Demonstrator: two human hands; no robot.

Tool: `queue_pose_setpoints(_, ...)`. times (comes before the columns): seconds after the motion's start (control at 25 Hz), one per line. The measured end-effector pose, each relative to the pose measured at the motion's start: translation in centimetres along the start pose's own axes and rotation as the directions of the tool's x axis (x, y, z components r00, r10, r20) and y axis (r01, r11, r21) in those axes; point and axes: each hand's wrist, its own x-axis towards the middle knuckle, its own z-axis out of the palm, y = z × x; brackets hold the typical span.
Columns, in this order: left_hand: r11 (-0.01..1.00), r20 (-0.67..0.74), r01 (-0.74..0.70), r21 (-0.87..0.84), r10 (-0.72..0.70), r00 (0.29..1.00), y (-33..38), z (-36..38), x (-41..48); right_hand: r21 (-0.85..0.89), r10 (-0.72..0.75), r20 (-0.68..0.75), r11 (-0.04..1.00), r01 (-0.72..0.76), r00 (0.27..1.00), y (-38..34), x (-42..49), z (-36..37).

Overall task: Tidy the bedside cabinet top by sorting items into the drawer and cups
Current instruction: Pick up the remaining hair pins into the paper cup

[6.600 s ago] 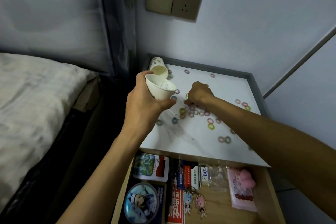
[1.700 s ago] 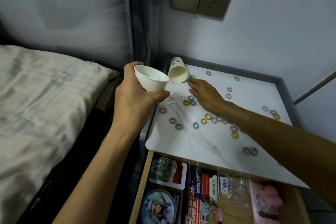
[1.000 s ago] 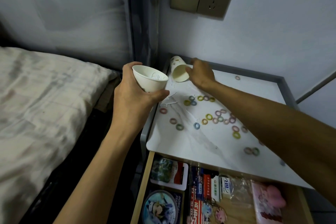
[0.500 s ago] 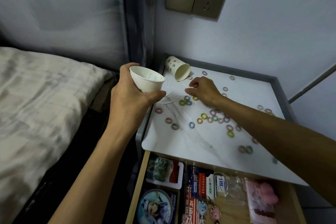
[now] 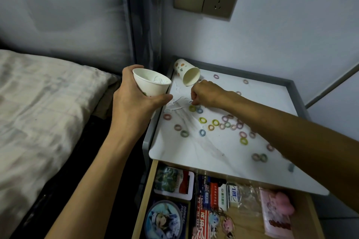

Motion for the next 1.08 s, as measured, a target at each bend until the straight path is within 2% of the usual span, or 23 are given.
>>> queue_pose_setpoints(0.12,1.000,-0.006,0.004,-0.011,-0.004,1.000,-0.1,-0.2,0.0,-0.021,-0.039,0.056,0.999,0.041,0.998,0.1,-0.1,-0.1)
queue_pose_setpoints(0.52,0.999,-0.008,-0.002,-0.034,0.001,1.000,-0.3,-0.6,0.0,0.010,-0.129,0.073,0.992,0.128,0.989,0.4,-1.1,-0.3)
queue_pose_setpoints(0.68,0.999,-0.009,-0.005,-0.041,0.005,1.000,-0.5,-0.7,0.1,0.105,-0.216,-0.115,0.968,0.228,0.970,-0.7,-0.5,-0.2)
queue_pose_setpoints(0.76,0.999,-0.011,-0.002,-0.041,0.001,1.000,-0.6,-0.7,0.2,0.071,-0.298,-0.204,0.946,0.317,0.933,-2.1,0.1,0.2)
queue_pose_setpoints(0.88,0.999,-0.015,-0.003,-0.041,0.003,1.000,-0.7,-0.9,0.3,0.055,-0.371,-0.227,0.918,0.393,0.900,-3.3,0.6,1.0)
queue_pose_setpoints(1.0,0.999,-0.014,-0.008,-0.040,0.008,1.000,-0.8,-1.0,0.3,0.139,-0.326,-0.210,0.923,0.359,0.922,-3.2,0.7,1.6)
queue_pose_setpoints(1.08,0.999,-0.010,-0.010,-0.037,0.009,1.000,-0.8,-1.0,0.3,0.224,-0.240,-0.187,0.934,0.279,0.953,-2.9,0.7,1.7)
